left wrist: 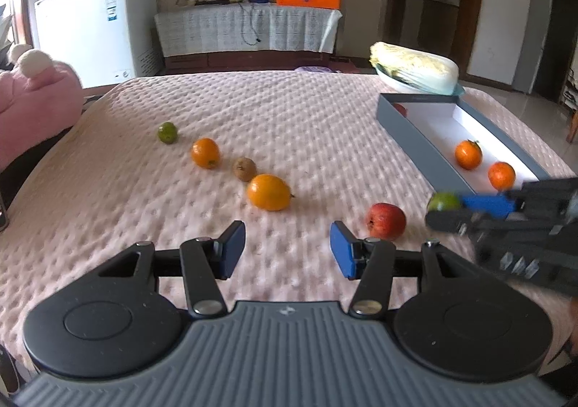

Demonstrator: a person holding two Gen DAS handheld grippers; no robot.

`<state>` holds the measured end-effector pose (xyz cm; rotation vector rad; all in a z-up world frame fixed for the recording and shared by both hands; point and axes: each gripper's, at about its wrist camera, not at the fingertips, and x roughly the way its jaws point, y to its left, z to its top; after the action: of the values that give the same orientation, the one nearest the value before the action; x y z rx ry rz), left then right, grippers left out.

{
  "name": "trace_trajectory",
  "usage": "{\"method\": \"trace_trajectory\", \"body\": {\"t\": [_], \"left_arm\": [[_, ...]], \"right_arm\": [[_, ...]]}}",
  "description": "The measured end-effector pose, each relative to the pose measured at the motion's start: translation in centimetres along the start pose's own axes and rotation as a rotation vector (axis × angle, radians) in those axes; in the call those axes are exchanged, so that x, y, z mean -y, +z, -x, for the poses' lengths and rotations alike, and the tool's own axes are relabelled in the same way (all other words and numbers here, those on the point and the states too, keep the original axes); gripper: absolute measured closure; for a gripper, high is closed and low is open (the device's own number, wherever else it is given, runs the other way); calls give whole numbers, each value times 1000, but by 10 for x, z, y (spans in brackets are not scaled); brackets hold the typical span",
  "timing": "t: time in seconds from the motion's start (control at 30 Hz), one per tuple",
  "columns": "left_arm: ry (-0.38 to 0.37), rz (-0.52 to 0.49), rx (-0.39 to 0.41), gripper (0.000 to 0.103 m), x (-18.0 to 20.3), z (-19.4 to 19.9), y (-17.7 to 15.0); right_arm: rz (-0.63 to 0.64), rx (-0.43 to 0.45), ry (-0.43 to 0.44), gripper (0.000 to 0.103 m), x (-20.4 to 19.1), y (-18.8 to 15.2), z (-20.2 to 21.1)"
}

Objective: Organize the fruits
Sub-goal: 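Grasp the red apple with the left gripper while the right gripper grasps the green tomato, then lift and carry the red apple and green tomato over the open box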

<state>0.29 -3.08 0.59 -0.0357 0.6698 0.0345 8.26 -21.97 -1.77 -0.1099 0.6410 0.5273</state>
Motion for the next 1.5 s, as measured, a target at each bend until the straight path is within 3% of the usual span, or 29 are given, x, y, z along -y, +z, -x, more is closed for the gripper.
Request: {"method": "trace_trajectory", "body": {"t": [0.4, 0.73, 0.8, 0.9, 1.13, 1.5], "left_arm": [[-98, -92, 9, 45, 56, -19, -1], [-90, -57, -25, 45, 81, -51, 4], [-85, -46, -34, 47, 81, -56, 4], [-97, -4, -55, 65, 76, -62, 4], [-114, 31, -57, 66, 68, -60, 4], [-54, 21, 6, 66, 41, -34, 12]], "right_arm": [[-85, 90, -5, 75, 32, 5, 33], [-101, 114, -3, 75, 42, 4, 44], [-103, 113, -4, 75, 43, 3, 45], [-105, 110, -4, 75, 44, 3, 44], [-110, 93, -4, 75, 44, 2, 37], [-87, 94, 27, 75, 32, 4, 33]]}}
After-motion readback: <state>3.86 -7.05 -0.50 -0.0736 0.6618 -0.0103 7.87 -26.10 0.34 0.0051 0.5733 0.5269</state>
